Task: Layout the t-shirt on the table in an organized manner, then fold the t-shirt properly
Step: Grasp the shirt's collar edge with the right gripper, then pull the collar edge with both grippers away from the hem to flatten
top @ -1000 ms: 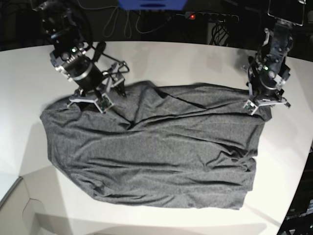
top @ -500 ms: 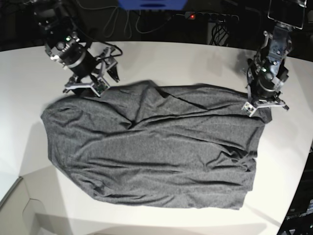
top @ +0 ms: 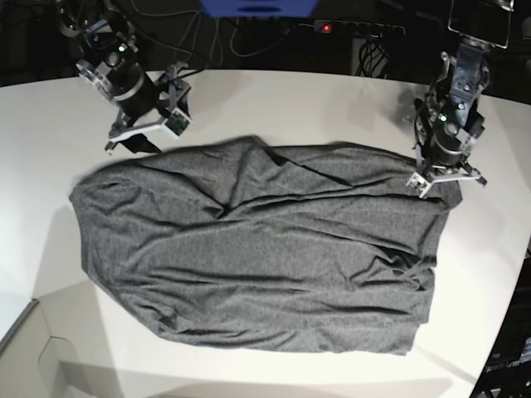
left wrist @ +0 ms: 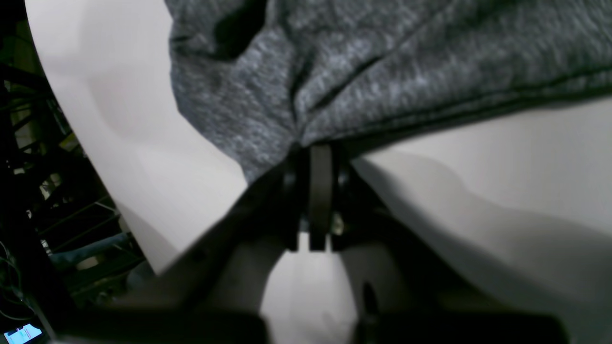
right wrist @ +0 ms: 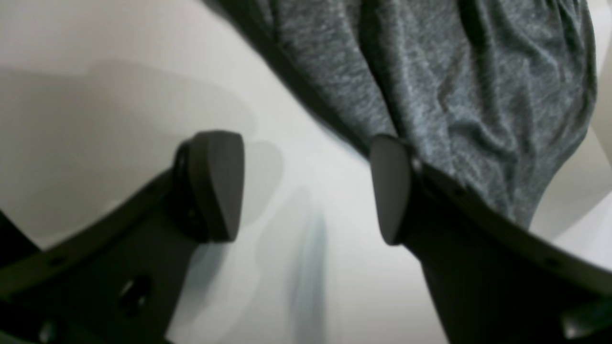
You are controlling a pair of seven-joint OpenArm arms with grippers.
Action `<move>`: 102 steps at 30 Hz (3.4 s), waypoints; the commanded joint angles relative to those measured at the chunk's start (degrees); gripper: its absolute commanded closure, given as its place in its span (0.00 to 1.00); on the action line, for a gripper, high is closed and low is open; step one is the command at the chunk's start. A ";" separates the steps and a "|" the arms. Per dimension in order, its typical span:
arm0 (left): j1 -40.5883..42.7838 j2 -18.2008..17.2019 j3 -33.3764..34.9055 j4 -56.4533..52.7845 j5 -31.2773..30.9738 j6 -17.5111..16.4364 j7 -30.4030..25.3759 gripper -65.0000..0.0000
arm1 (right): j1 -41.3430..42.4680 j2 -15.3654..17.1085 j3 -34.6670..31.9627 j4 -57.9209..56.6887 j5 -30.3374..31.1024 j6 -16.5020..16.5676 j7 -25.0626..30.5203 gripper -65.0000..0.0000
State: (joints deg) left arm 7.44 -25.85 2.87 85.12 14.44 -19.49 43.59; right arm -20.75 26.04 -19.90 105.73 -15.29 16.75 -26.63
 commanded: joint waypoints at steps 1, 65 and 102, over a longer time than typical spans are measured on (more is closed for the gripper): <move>0.78 0.31 0.60 -0.59 -3.23 -2.54 0.93 1.00 | -0.48 0.81 0.25 0.95 -0.32 0.35 2.41 0.36; 0.34 -1.54 0.60 -0.42 -3.14 -2.54 0.93 1.00 | 12.01 -5.87 6.14 -10.74 -0.49 0.35 16.22 1.00; 0.34 -1.54 0.86 -0.24 -3.14 -2.54 0.93 1.00 | 4.80 -6.48 0.87 -7.67 -0.58 0.17 16.30 0.39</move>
State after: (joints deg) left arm 7.27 -27.16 3.27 85.23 13.28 -19.90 42.98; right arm -16.27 19.18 -19.35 97.19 -16.12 17.15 -11.38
